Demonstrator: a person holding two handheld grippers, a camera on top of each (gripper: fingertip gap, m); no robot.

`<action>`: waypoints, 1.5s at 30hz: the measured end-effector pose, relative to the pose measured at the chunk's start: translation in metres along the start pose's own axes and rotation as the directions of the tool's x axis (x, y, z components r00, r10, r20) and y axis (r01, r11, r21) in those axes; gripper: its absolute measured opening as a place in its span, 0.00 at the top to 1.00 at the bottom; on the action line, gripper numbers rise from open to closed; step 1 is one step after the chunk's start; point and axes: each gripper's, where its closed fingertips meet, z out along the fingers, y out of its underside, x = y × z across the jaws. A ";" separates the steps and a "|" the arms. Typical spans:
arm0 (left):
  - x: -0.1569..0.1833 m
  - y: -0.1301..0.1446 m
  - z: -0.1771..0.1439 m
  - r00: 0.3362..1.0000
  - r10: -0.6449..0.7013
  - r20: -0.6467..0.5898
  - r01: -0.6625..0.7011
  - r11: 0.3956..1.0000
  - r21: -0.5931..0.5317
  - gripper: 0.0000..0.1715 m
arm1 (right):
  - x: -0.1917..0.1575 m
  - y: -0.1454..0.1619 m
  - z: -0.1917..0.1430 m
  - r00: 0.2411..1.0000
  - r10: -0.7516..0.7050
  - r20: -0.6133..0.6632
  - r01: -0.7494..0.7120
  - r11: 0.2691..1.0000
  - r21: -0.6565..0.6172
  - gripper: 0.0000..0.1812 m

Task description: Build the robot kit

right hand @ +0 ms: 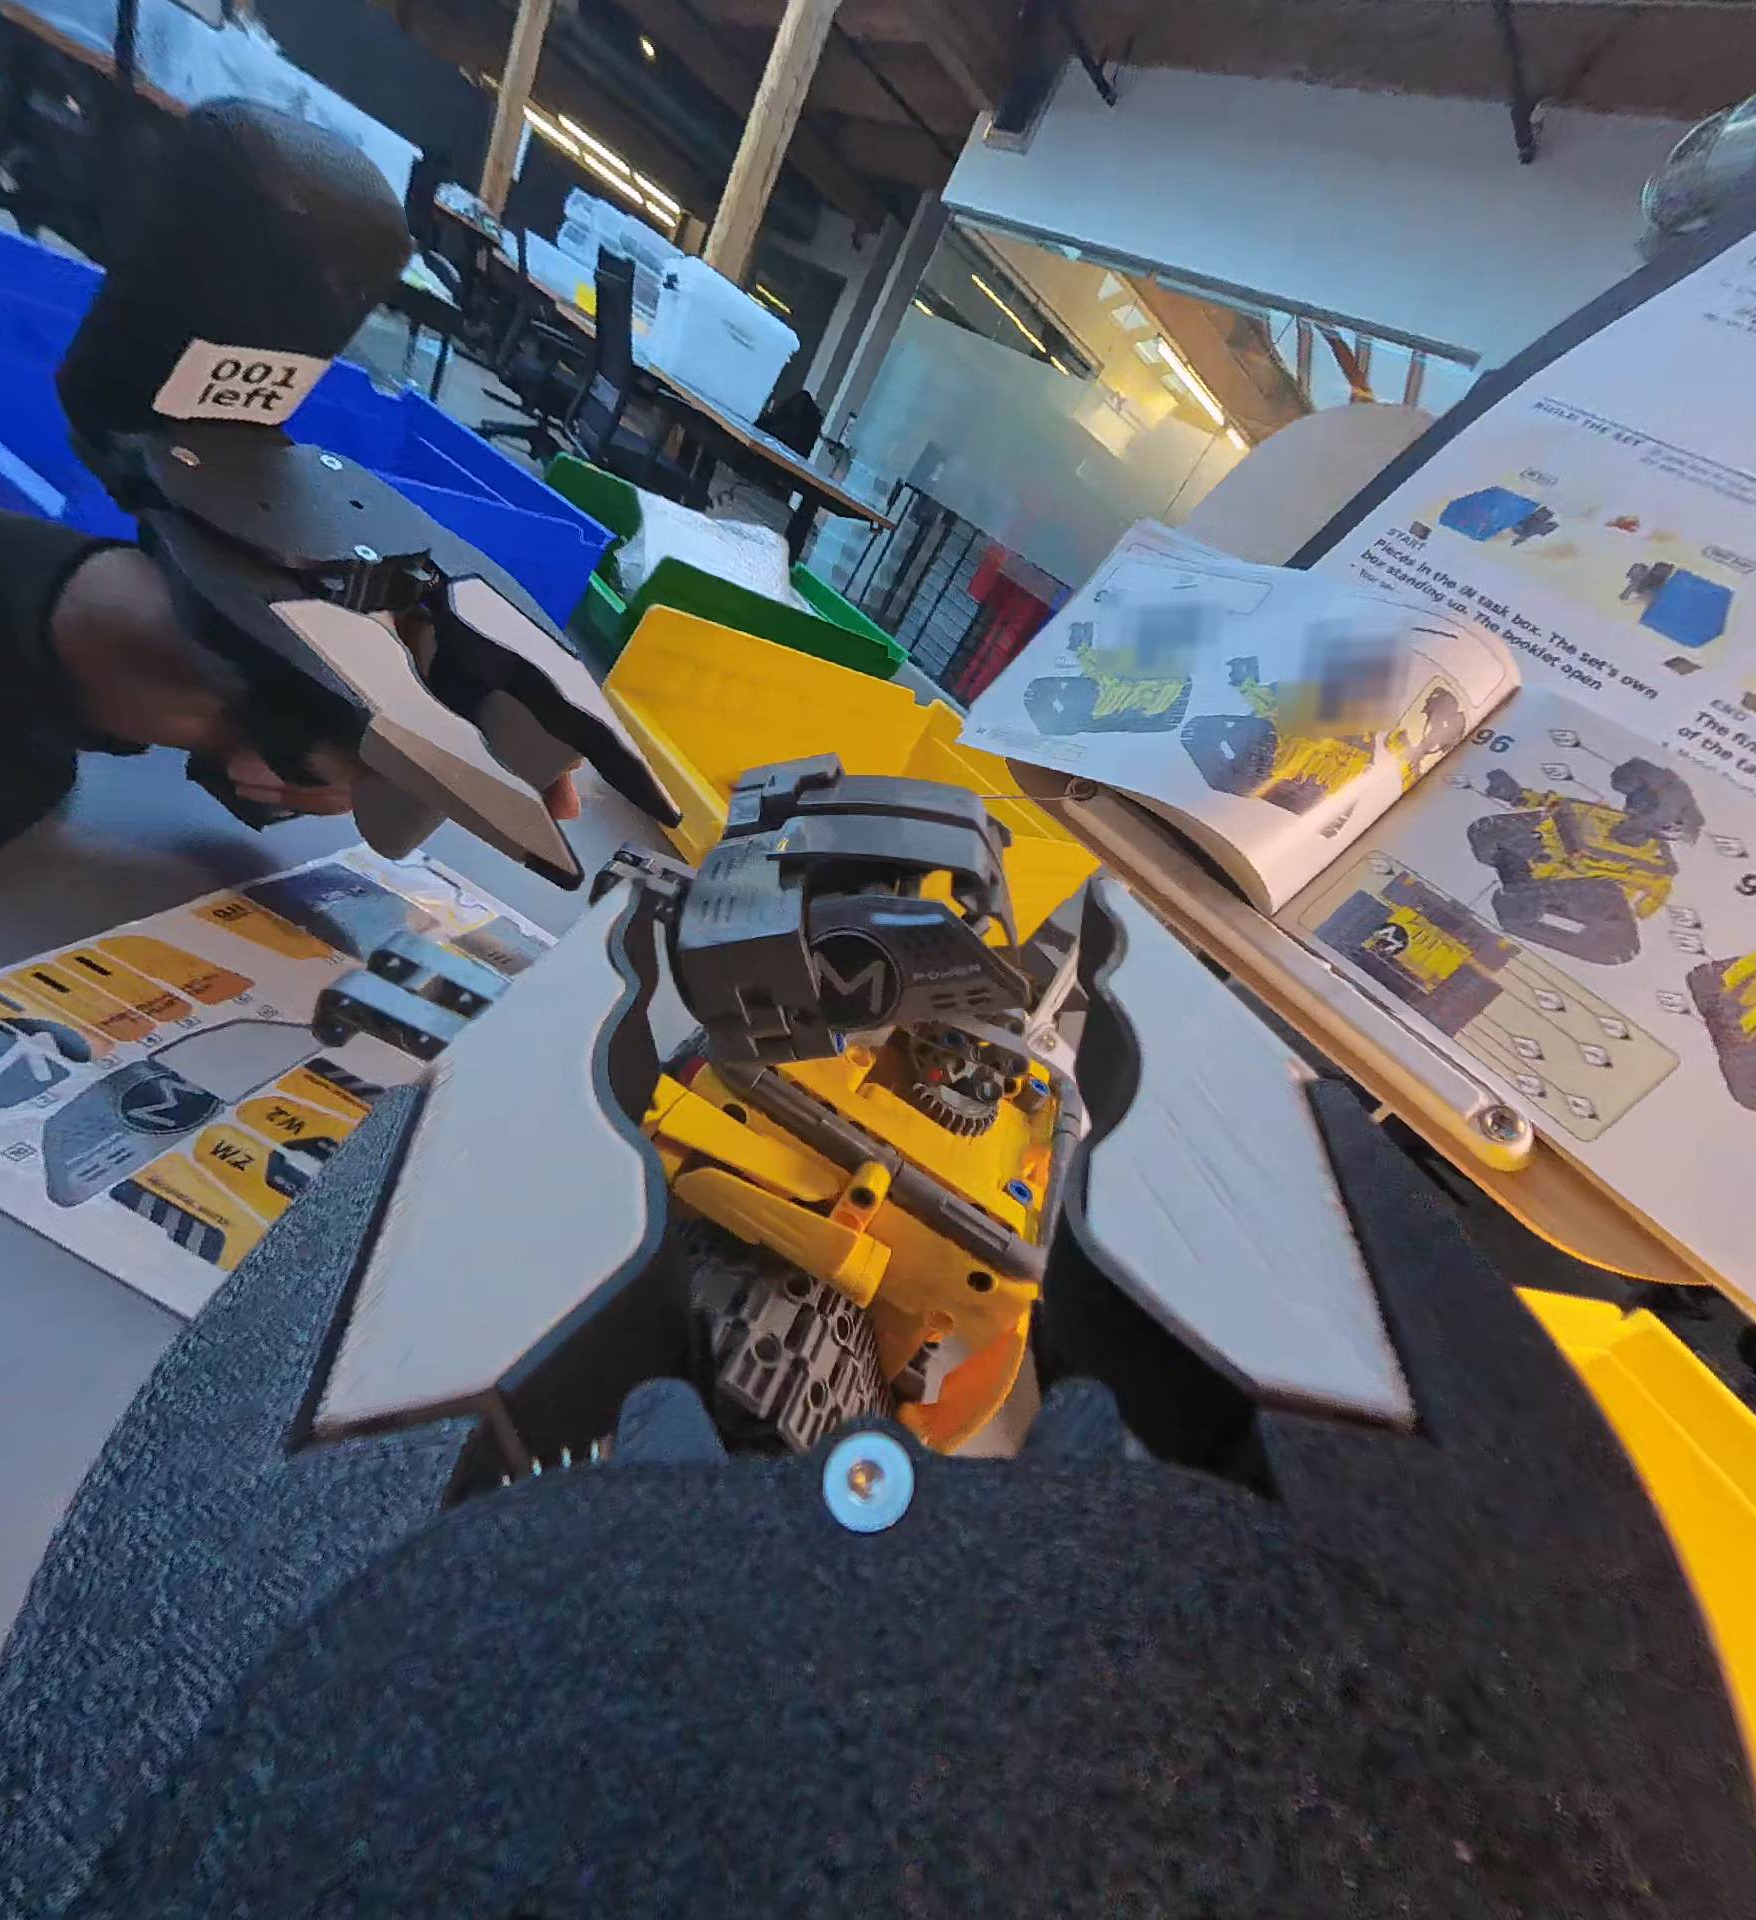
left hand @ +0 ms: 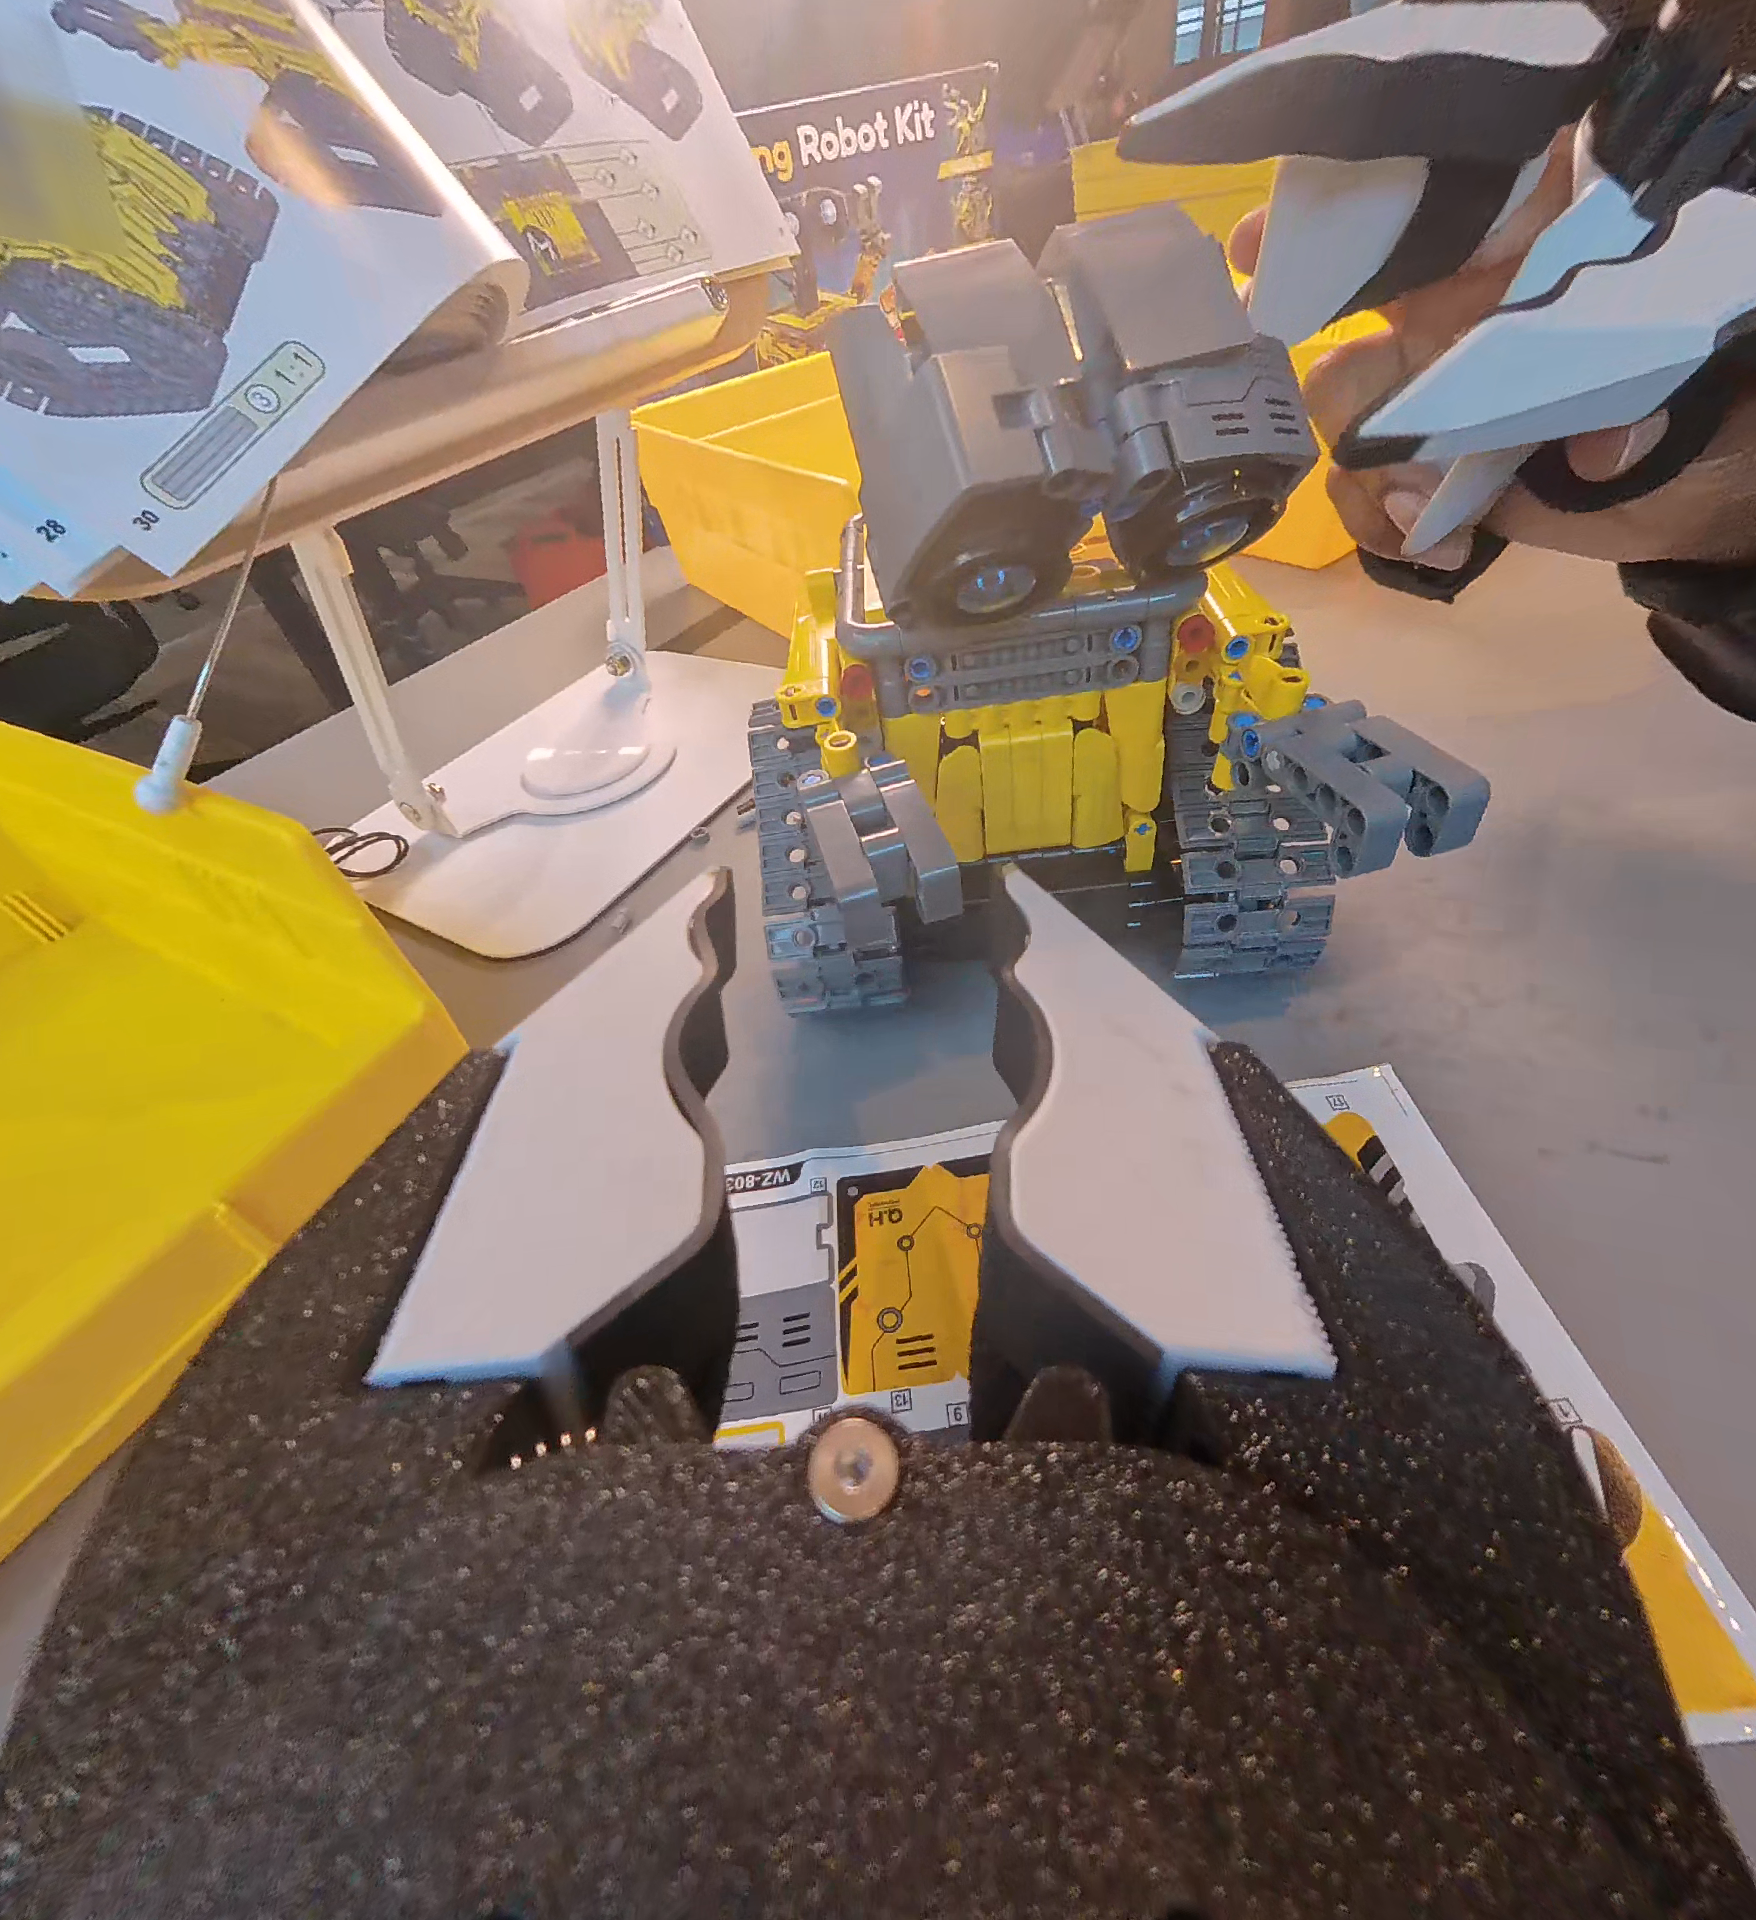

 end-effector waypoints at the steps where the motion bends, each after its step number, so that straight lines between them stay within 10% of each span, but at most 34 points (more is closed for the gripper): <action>1: -0.001 0.000 0.000 1.000 0.001 0.004 -0.001 1.000 -0.001 0.72 | -0.002 0.003 0.003 1.000 -0.019 -0.009 0.018 1.000 -0.024 0.59; 14: -0.013 -0.007 -0.007 0.997 0.018 0.071 -0.021 0.999 0.044 0.73 | 0.035 0.020 0.000 0.936 0.321 -0.144 -0.328 0.944 -0.031 0.65; 34: -0.016 -0.003 -0.005 0.995 0.051 0.088 -0.054 0.998 0.033 0.73 | 0.032 0.006 -0.015 0.954 0.297 -0.050 -0.290 0.951 0.105 0.70; 40: -0.048 -0.058 -0.003 0.970 0.055 0.235 -0.100 0.978 0.185 0.80 | 0.072 0.010 -0.036 0.908 0.396 -0.134 -0.370 0.911 0.183 0.70; 45: -0.071 -0.118 0.061 0.960 0.166 0.227 -0.204 0.966 0.156 0.81 | 0.079 0.033 -0.039 0.882 0.441 -0.164 -0.419 0.895 0.151 0.72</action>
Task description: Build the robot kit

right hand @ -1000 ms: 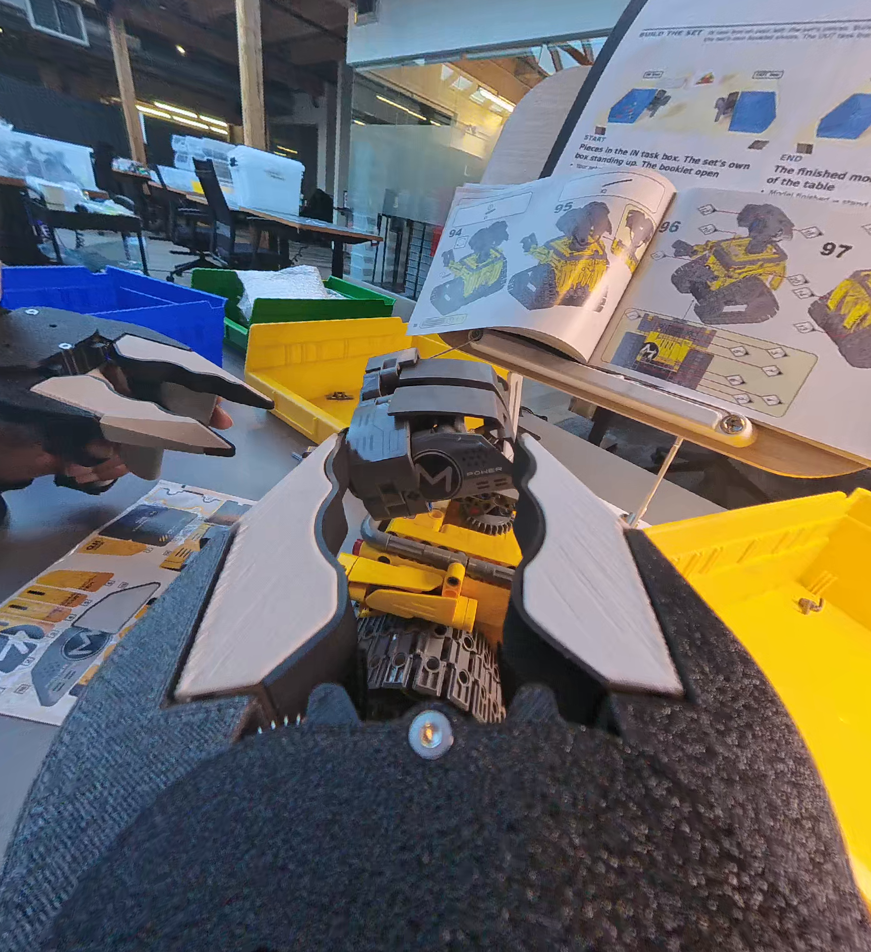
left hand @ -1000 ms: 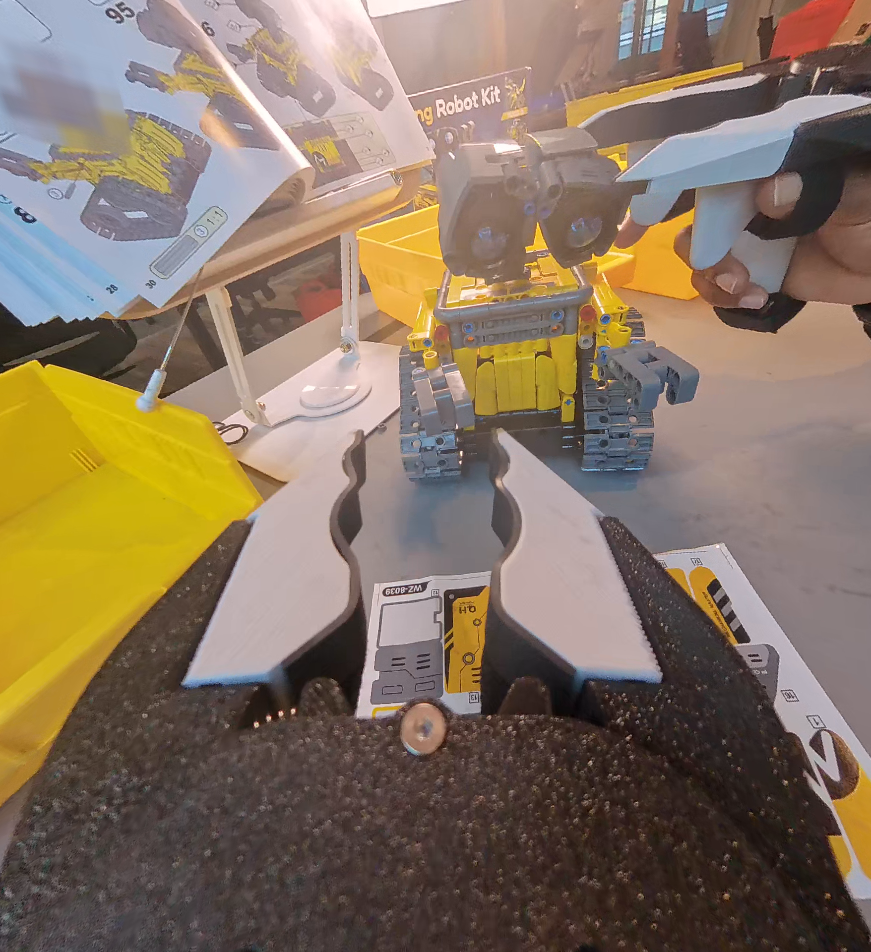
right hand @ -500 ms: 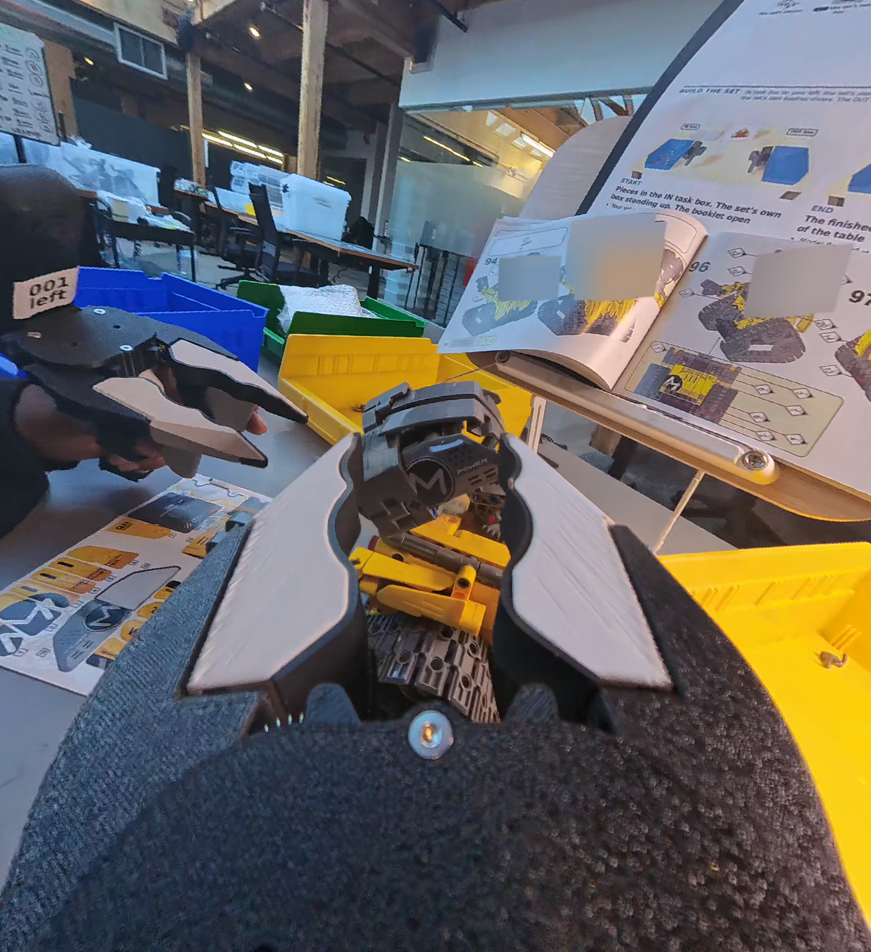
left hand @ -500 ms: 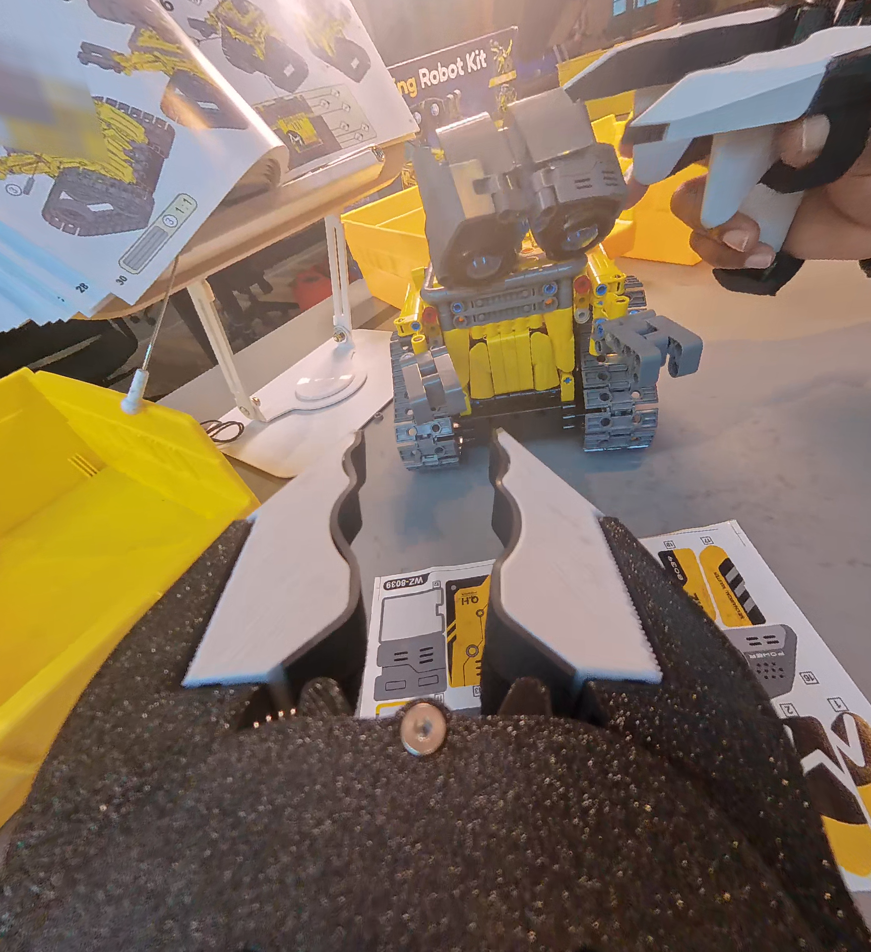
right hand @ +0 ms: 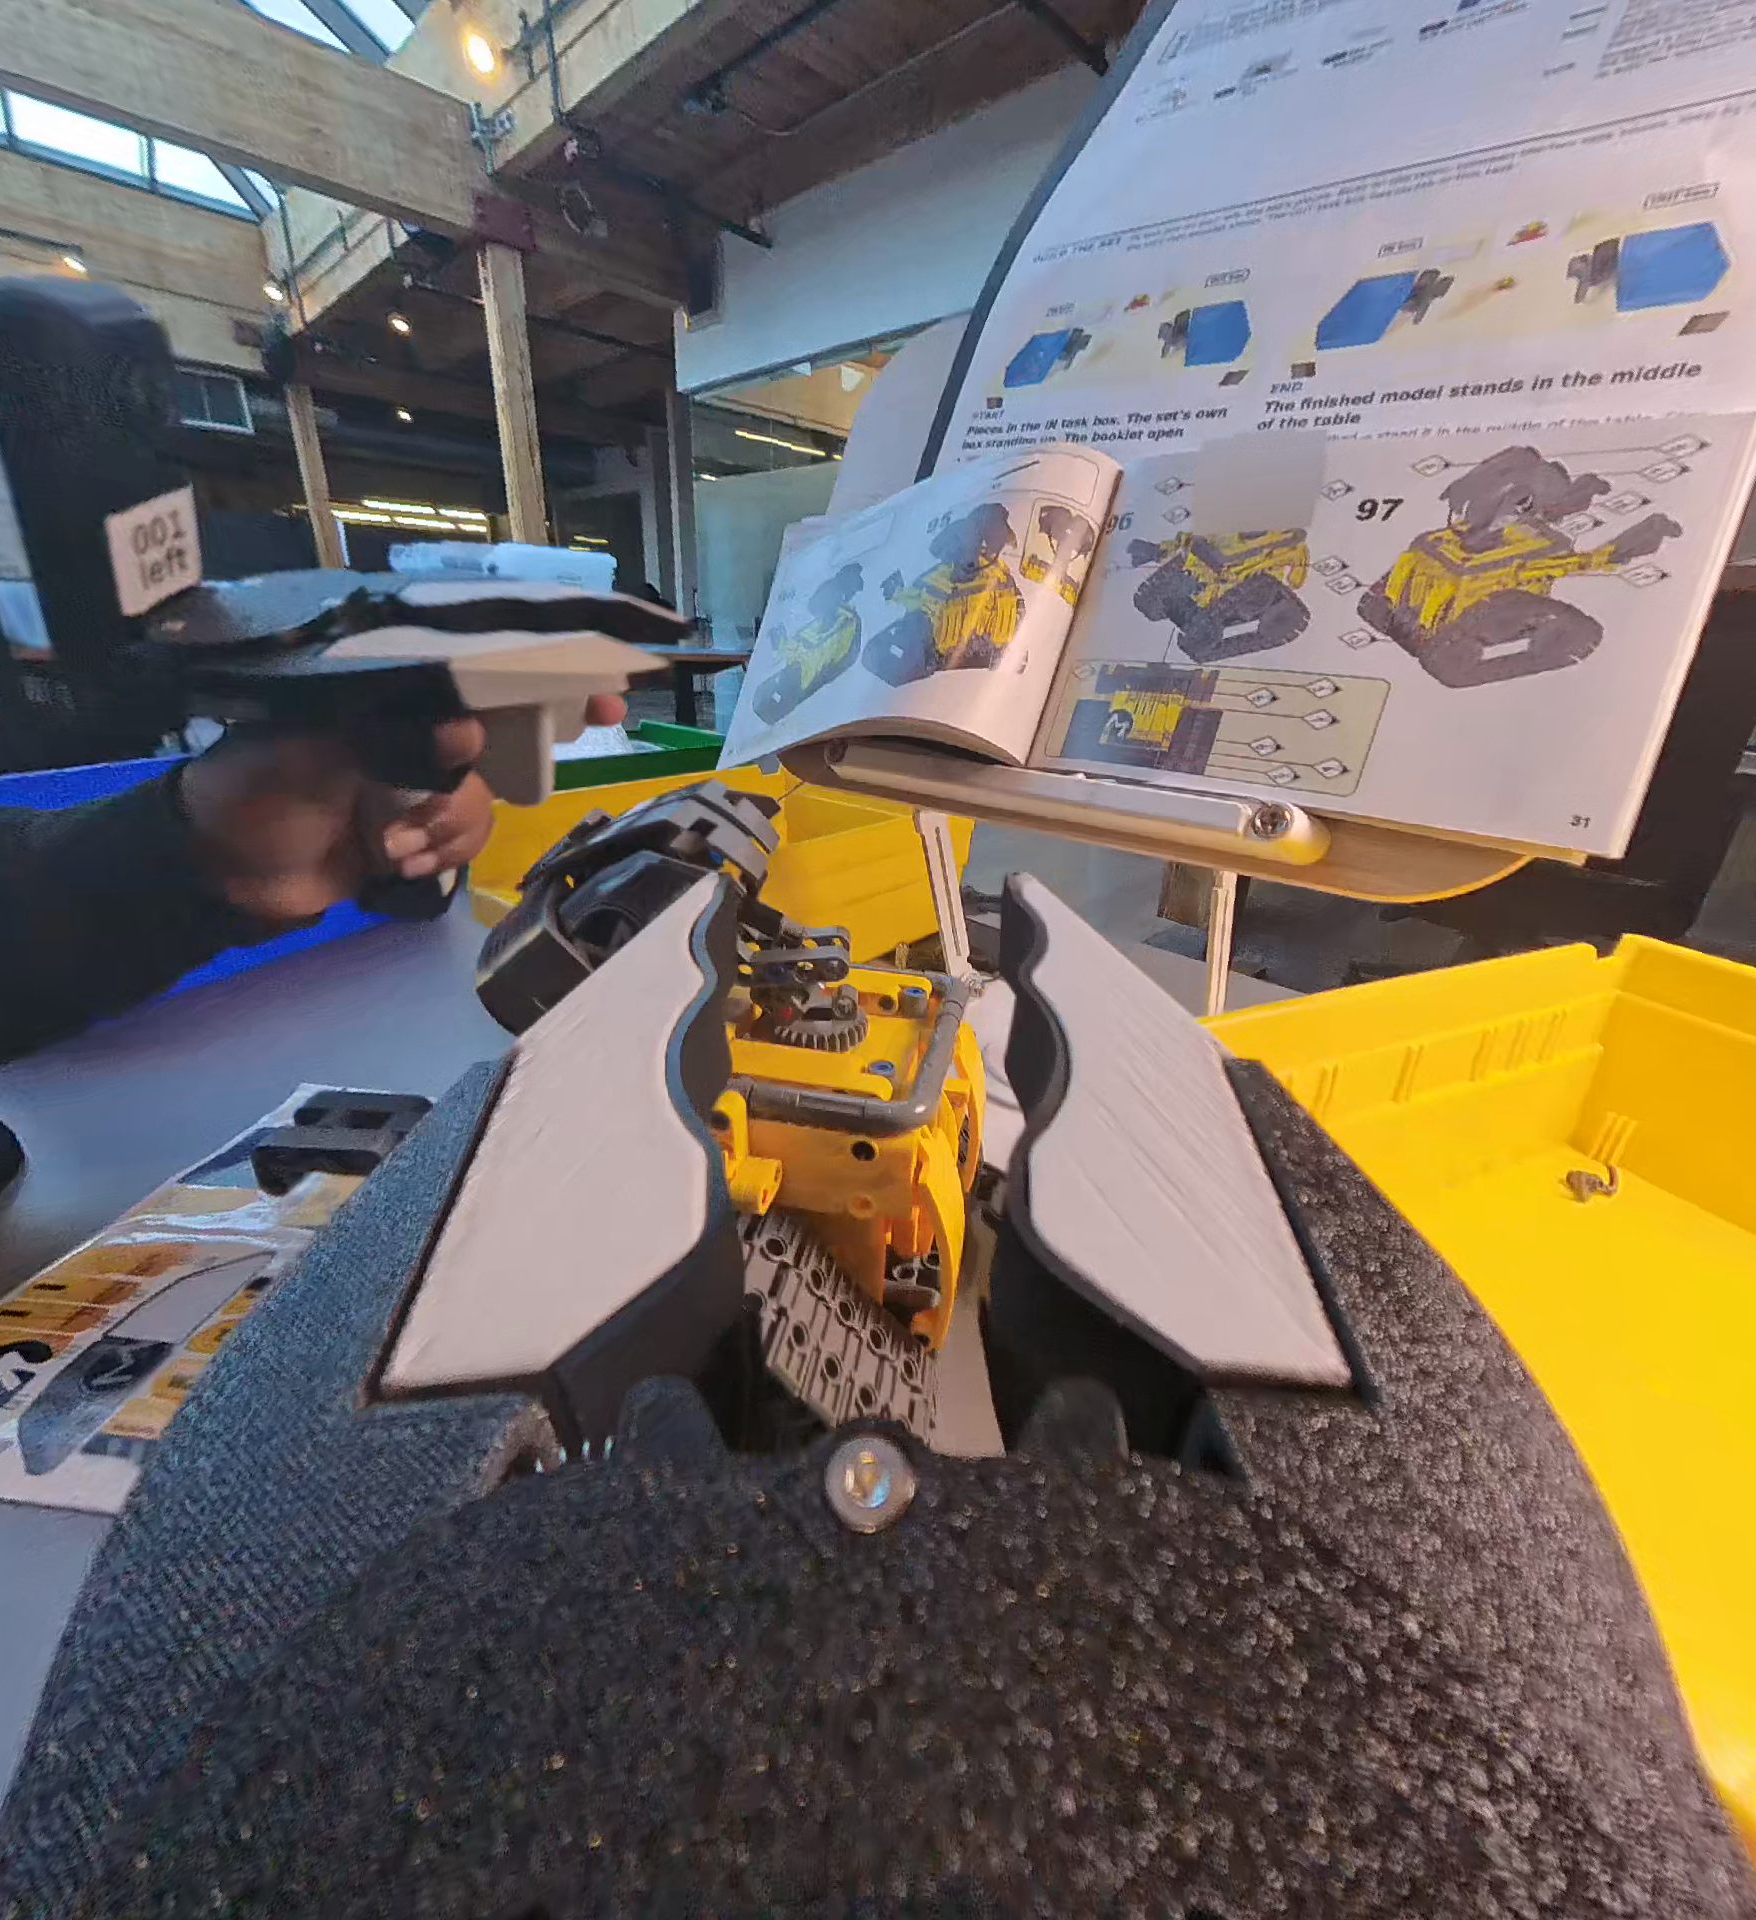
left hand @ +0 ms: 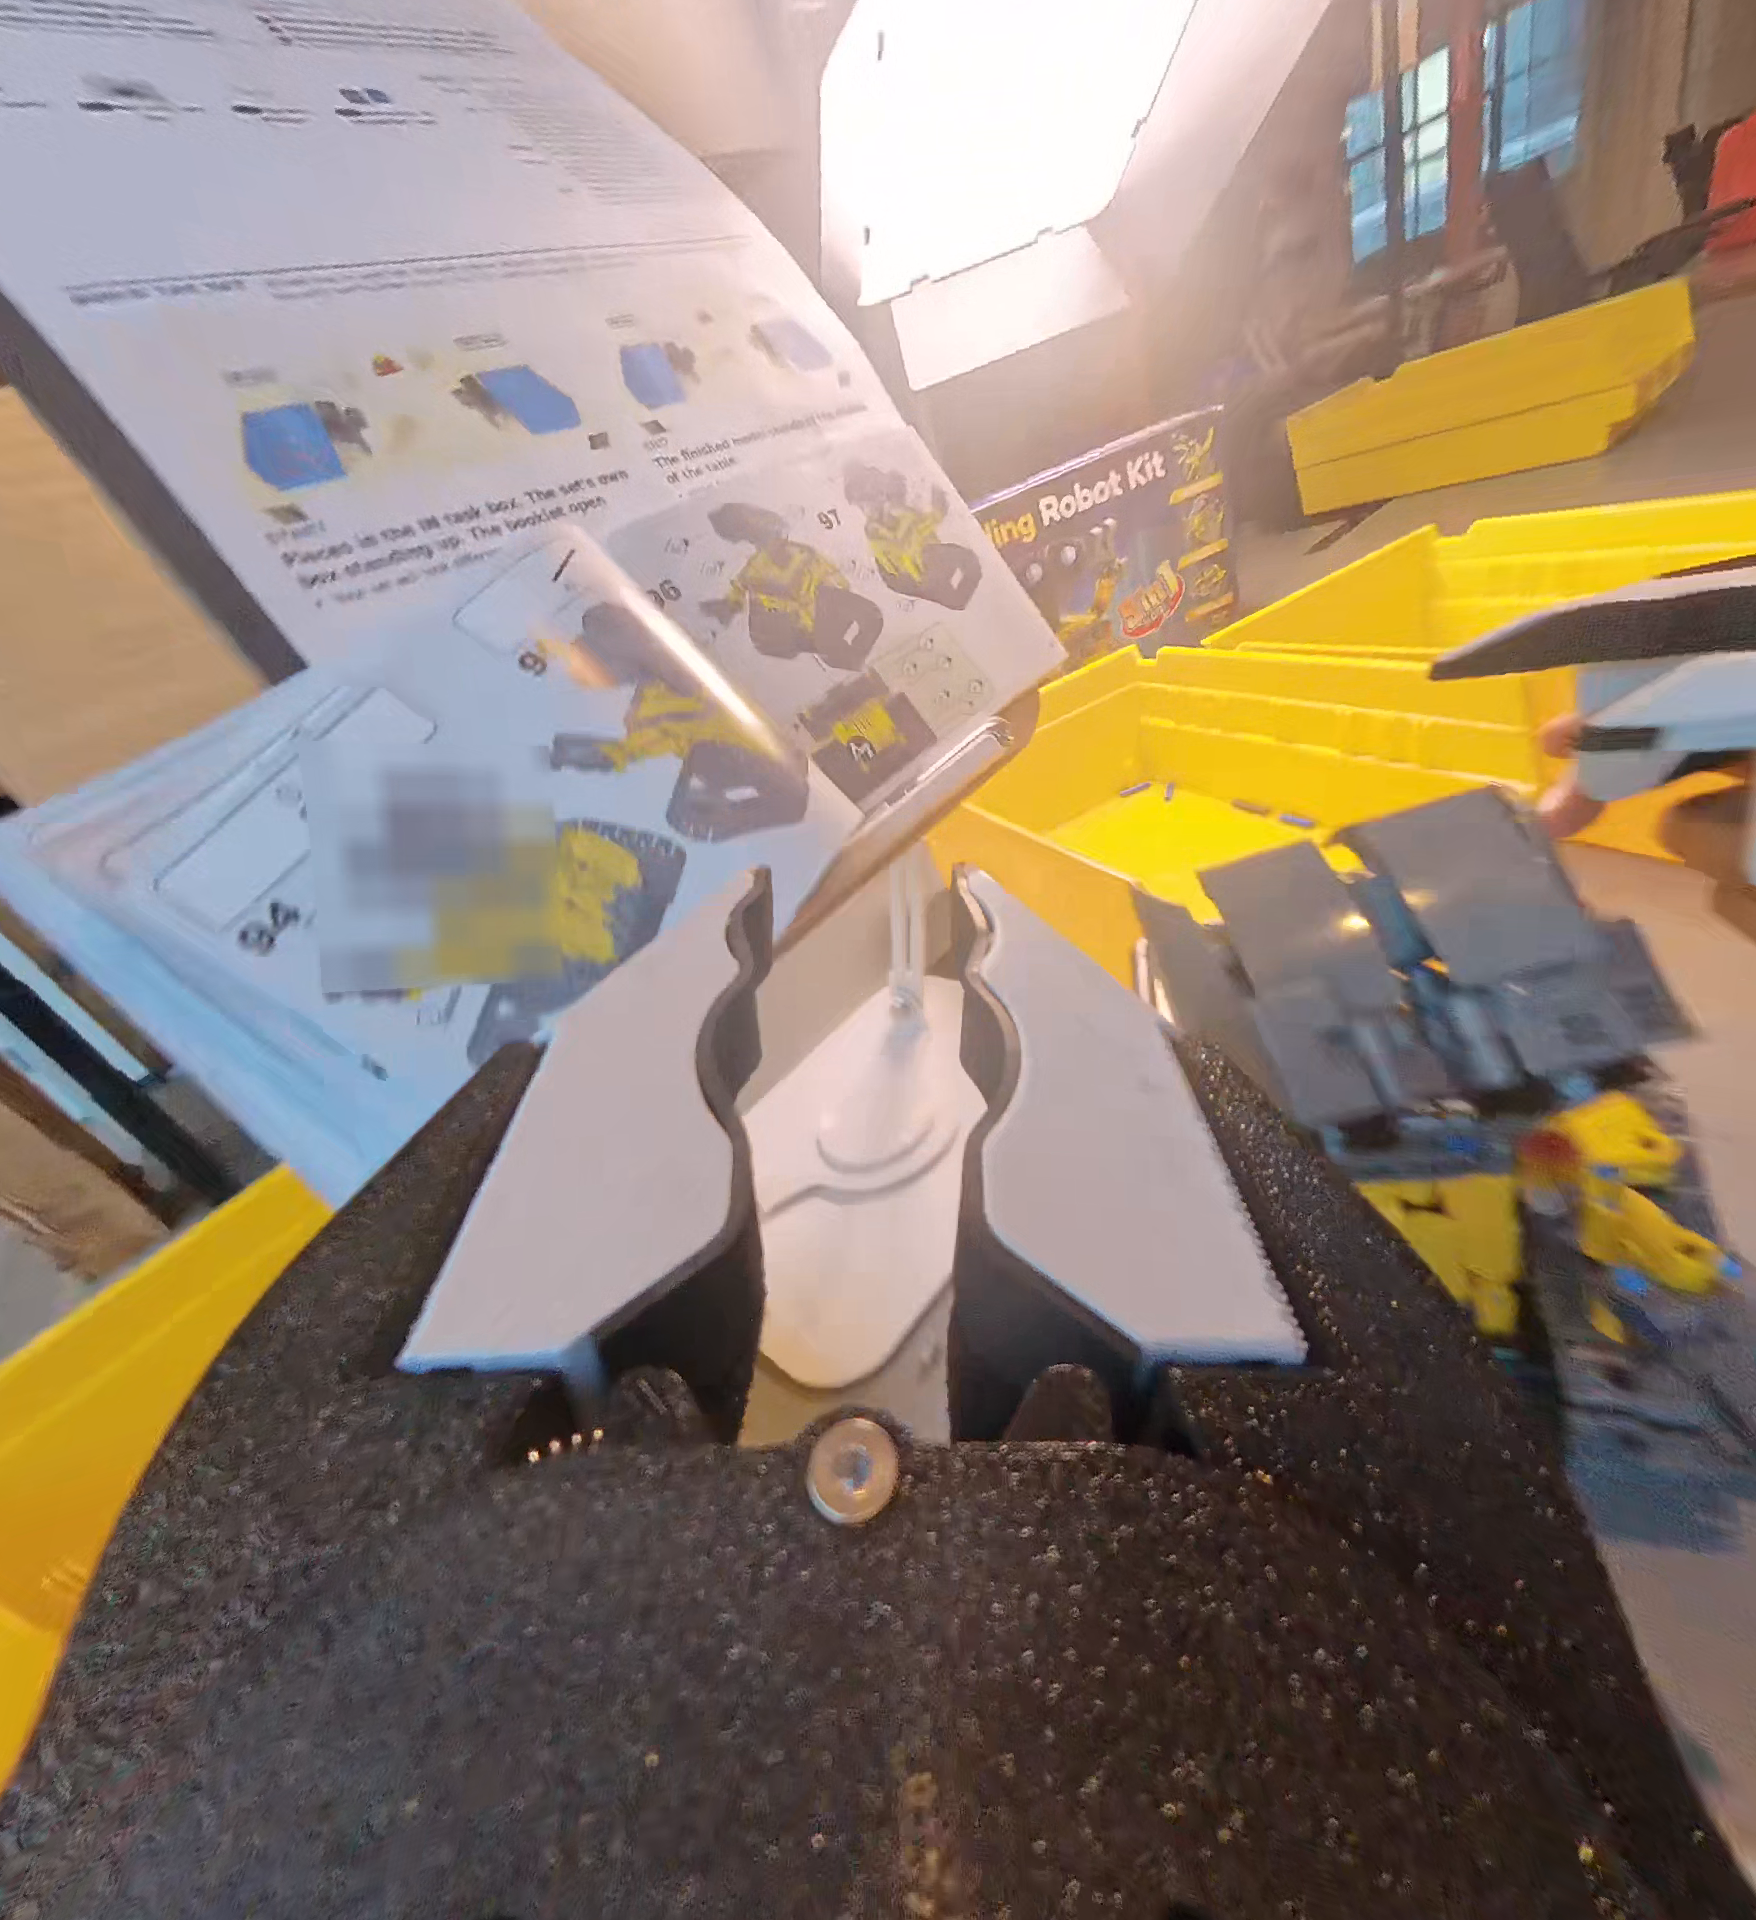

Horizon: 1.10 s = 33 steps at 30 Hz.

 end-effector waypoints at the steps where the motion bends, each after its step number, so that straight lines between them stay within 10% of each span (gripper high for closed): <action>1: -0.002 0.002 0.017 0.999 0.041 -0.001 -0.041 0.999 -0.027 0.83 | 0.001 0.004 -0.001 1.000 -0.012 -0.006 0.012 1.000 -0.009 0.73; 9: -0.070 0.061 0.051 0.958 0.169 0.230 -0.093 0.946 -0.309 0.95 | 0.022 -0.012 0.008 0.987 -0.155 -0.029 0.154 0.988 -0.027 0.84; 21: -0.069 0.066 0.006 0.960 -0.260 0.101 0.275 0.943 -0.187 0.86 | 0.036 0.000 0.211 0.841 -0.504 0.197 0.541 0.777 -0.322 0.87; 28: -0.063 0.115 -0.002 0.992 0.106 0.074 -0.065 0.906 -0.418 0.77 | 0.038 0.007 0.220 0.810 -0.572 0.126 0.579 0.747 -0.328 0.88; 33: -0.080 0.128 0.008 0.856 0.517 0.025 -0.395 0.683 -0.614 1.00 | 0.038 0.008 0.220 0.797 -0.592 0.121 0.590 0.720 -0.366 0.88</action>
